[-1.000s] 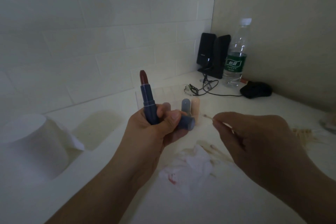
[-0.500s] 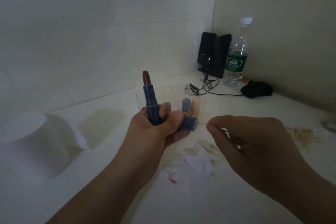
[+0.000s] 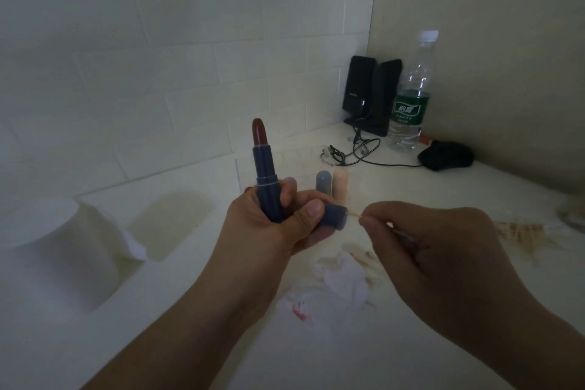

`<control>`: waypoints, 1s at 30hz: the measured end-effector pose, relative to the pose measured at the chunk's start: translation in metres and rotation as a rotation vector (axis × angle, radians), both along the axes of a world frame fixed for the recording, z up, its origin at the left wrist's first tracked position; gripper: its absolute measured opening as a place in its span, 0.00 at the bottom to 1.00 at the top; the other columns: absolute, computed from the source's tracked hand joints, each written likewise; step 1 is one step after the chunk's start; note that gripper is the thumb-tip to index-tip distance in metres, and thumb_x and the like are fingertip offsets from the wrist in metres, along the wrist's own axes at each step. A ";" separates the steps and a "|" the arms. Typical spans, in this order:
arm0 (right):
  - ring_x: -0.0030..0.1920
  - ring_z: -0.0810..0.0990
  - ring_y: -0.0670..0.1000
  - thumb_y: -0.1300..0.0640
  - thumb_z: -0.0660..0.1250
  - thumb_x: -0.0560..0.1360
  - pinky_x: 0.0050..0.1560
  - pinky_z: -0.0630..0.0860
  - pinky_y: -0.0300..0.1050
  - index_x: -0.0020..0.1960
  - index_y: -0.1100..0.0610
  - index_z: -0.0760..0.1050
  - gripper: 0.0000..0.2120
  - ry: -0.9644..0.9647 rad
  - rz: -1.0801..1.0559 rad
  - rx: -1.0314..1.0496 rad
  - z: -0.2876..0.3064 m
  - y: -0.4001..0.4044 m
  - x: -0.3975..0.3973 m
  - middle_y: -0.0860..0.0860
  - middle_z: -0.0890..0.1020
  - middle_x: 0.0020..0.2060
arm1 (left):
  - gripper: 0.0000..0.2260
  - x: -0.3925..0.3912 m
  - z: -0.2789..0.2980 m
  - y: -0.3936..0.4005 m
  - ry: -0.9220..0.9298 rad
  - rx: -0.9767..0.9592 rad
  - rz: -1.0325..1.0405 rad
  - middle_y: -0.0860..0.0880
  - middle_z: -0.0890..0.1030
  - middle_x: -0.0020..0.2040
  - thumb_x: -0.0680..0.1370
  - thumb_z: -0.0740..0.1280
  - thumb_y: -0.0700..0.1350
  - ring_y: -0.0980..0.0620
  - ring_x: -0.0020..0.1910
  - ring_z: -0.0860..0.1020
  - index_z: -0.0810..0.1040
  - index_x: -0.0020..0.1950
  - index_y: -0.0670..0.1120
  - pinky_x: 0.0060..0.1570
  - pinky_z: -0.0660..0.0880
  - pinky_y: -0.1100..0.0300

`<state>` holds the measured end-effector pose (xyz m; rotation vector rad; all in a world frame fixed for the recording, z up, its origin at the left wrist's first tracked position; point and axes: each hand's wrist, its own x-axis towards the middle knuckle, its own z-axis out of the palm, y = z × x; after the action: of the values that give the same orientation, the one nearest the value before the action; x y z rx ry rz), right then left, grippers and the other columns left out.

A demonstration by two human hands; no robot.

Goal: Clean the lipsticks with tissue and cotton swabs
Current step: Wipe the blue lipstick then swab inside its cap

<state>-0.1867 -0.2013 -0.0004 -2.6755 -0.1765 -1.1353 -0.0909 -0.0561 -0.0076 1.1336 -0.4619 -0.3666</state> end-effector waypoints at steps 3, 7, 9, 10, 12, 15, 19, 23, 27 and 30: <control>0.20 0.56 0.38 0.55 0.65 0.72 0.25 0.59 0.25 0.33 0.47 0.67 0.12 0.083 0.006 -0.062 -0.001 0.004 -0.001 0.42 0.56 0.21 | 0.10 0.001 0.000 0.002 -0.011 0.001 0.015 0.49 0.82 0.33 0.66 0.68 0.36 0.54 0.44 0.84 0.67 0.39 0.42 0.47 0.82 0.53; 0.22 0.65 0.42 0.56 0.67 0.73 0.26 0.60 0.23 0.34 0.50 0.75 0.09 0.086 0.113 0.059 0.002 0.000 -0.003 0.41 0.64 0.21 | 0.12 -0.001 -0.001 0.000 -0.033 0.015 0.004 0.46 0.83 0.36 0.65 0.69 0.37 0.48 0.43 0.85 0.66 0.40 0.42 0.44 0.81 0.56; 0.25 0.70 0.43 0.57 0.67 0.72 0.27 0.61 0.21 0.36 0.52 0.79 0.06 0.044 0.058 0.090 0.004 -0.001 -0.001 0.41 0.68 0.21 | 0.12 -0.002 0.000 -0.002 -0.039 0.009 -0.002 0.46 0.83 0.37 0.65 0.69 0.37 0.47 0.44 0.84 0.66 0.39 0.41 0.45 0.81 0.54; 0.25 0.71 0.44 0.56 0.67 0.72 0.27 0.62 0.22 0.36 0.53 0.79 0.07 0.037 0.025 0.090 0.003 -0.001 -0.001 0.42 0.69 0.20 | 0.11 -0.002 0.001 -0.001 -0.038 0.003 -0.001 0.47 0.82 0.36 0.66 0.69 0.37 0.48 0.44 0.84 0.66 0.39 0.41 0.45 0.81 0.54; 0.21 0.67 0.44 0.55 0.66 0.72 0.26 0.62 0.25 0.33 0.51 0.75 0.09 0.061 0.000 0.056 0.000 0.004 -0.001 0.42 0.66 0.19 | 0.11 -0.002 0.002 0.000 -0.034 -0.010 0.006 0.49 0.82 0.33 0.66 0.68 0.37 0.52 0.43 0.84 0.66 0.39 0.42 0.46 0.82 0.53; 0.20 0.62 0.40 0.55 0.66 0.73 0.25 0.58 0.22 0.32 0.46 0.67 0.13 0.114 0.085 0.038 0.002 0.007 -0.004 0.40 0.60 0.21 | 0.10 -0.002 0.003 0.001 -0.051 -0.001 0.013 0.50 0.82 0.32 0.66 0.67 0.37 0.55 0.42 0.84 0.65 0.39 0.42 0.45 0.82 0.55; 0.23 0.71 0.42 0.57 0.67 0.73 0.28 0.61 0.19 0.39 0.52 0.80 0.05 0.032 0.105 0.185 0.005 0.001 -0.002 0.39 0.70 0.22 | 0.11 -0.003 0.003 0.000 -0.069 0.001 -0.001 0.49 0.82 0.33 0.67 0.68 0.37 0.51 0.42 0.84 0.65 0.39 0.42 0.44 0.82 0.55; 0.22 0.68 0.41 0.57 0.67 0.72 0.26 0.58 0.19 0.34 0.48 0.75 0.09 0.069 0.078 0.130 0.002 0.006 -0.001 0.38 0.66 0.20 | 0.11 -0.003 0.003 0.001 -0.041 -0.027 0.005 0.49 0.82 0.33 0.67 0.68 0.37 0.53 0.43 0.84 0.65 0.39 0.42 0.45 0.81 0.55; 0.21 0.69 0.38 0.53 0.66 0.75 0.27 0.60 0.20 0.36 0.47 0.75 0.09 0.070 0.173 0.179 0.007 0.006 -0.005 0.36 0.68 0.22 | 0.10 -0.005 0.003 0.000 -0.104 0.011 0.014 0.50 0.83 0.33 0.67 0.67 0.39 0.52 0.41 0.84 0.65 0.39 0.42 0.42 0.81 0.58; 0.23 0.73 0.40 0.54 0.67 0.74 0.25 0.62 0.20 0.40 0.52 0.81 0.06 0.031 0.086 0.233 0.007 0.003 -0.002 0.37 0.72 0.22 | 0.11 -0.003 0.003 0.000 -0.099 -0.007 0.015 0.49 0.82 0.34 0.67 0.68 0.38 0.50 0.43 0.84 0.66 0.39 0.42 0.44 0.81 0.56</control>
<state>-0.1891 -0.1982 0.0064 -2.4544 -0.1423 -1.0208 -0.0942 -0.0565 -0.0043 1.1510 -0.5405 -0.2963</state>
